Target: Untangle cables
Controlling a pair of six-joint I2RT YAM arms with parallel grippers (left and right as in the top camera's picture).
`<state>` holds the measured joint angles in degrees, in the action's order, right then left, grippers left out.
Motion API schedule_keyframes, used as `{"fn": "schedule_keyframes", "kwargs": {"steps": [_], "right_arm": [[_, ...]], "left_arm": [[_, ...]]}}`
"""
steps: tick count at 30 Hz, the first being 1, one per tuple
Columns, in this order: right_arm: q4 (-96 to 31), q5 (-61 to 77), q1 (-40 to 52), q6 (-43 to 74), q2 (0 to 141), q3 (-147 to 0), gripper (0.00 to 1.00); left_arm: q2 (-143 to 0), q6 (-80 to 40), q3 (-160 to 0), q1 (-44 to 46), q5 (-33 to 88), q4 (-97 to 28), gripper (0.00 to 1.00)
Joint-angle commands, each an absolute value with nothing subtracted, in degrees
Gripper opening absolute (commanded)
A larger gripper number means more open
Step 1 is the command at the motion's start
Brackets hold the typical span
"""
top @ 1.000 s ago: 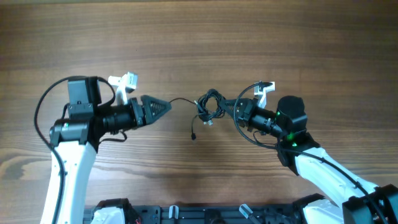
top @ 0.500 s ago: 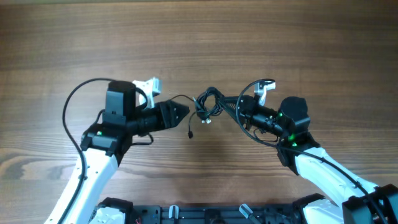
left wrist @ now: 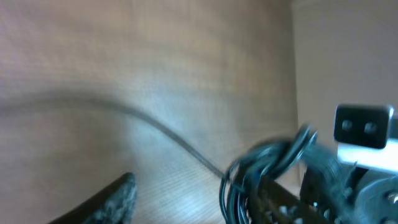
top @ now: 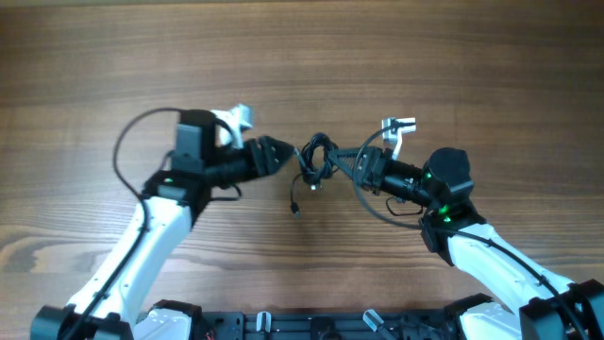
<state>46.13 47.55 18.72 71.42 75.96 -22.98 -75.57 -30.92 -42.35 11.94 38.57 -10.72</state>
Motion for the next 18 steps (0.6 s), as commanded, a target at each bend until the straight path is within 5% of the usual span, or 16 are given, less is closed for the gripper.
{"fn": "schedule_keyframes", "kwargs": {"steps": [1,4,10,18], "right_arm": [[46.7,62.5,18.8,53.6,76.3,-23.7,0.04],[47.4,72.3,18.7,49.3,76.3,-23.7,0.04],[49.3,67.2,18.7,51.2,76.3,-23.7,0.04],[57.8,69.6,18.8,59.8,76.6,-23.7,0.04]], "left_arm": [[-69.3,-12.6,-42.4,3.3,42.0,-9.0,0.72],[-66.6,-4.1,-42.4,-0.1,45.6,-9.3,0.73],[-69.7,18.1,-42.4,2.9,64.4,-24.0,0.59],[-70.6,20.9,-42.3,6.2,74.8,-24.9,0.60]]}}
